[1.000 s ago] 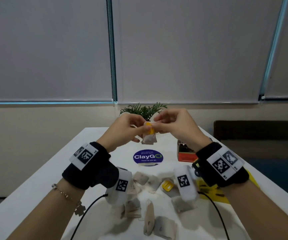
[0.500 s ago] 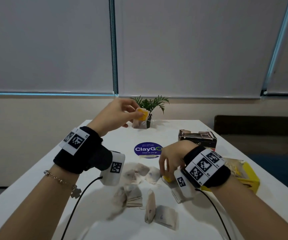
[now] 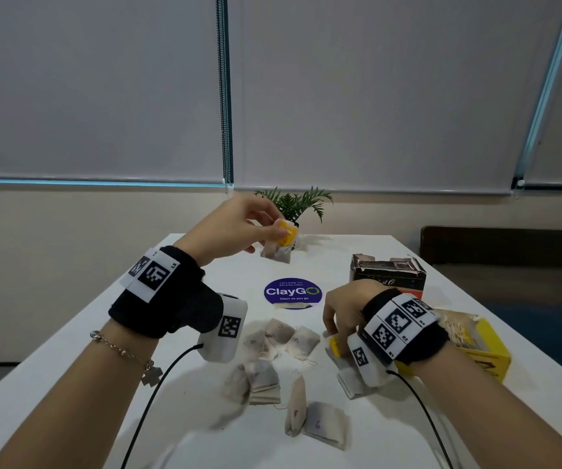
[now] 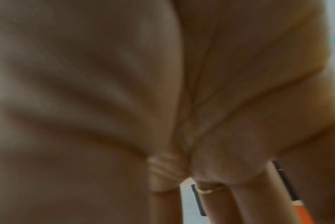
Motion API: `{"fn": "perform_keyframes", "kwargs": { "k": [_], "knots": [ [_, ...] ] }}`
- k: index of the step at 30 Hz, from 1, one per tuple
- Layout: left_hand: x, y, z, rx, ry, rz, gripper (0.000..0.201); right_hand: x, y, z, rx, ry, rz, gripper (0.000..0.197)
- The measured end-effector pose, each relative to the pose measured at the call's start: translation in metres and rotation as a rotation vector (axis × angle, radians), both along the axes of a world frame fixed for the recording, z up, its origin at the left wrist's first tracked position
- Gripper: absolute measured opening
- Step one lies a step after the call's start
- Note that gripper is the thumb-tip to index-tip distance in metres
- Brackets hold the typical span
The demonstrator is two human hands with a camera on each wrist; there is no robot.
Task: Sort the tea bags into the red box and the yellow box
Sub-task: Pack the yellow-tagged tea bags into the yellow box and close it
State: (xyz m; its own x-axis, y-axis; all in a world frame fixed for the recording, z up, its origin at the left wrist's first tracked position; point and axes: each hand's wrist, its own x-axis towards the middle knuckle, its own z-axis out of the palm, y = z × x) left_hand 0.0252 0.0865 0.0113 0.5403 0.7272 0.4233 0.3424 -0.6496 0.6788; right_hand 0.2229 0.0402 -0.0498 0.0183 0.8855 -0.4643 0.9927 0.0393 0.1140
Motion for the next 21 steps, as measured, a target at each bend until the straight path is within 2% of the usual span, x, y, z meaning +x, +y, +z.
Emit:
{"fn": "perform_keyframes", "kwargs": {
  "k": [3, 7, 12, 18, 21],
  "knots": [
    [0.001, 0.000, -0.001, -0.002, 0.028, 0.003, 0.013, 0.007, 0.001, 0.007, 0.070, 0.178, -0.012, 0.018],
    [0.003, -0.001, -0.001, -0.013, 0.034, -0.006, 0.009, 0.018, -0.004, 0.028, 0.271, 0.471, -0.005, 0.007],
    [0.005, -0.002, -0.004, -0.026, 0.048, -0.038, 0.012, 0.023, -0.011, 0.046, 0.656, 0.770, 0.019, 0.003],
    [0.009, -0.004, -0.005, -0.032, 0.088, -0.052, 0.007, 0.021, -0.014, 0.055, 0.870, 0.854, 0.081, 0.003],
    [0.009, -0.007, -0.005, -0.031, 0.090, -0.083, 0.007, 0.020, -0.015, 0.058, 0.908, 0.900, 0.083, 0.009]
  ]
}}
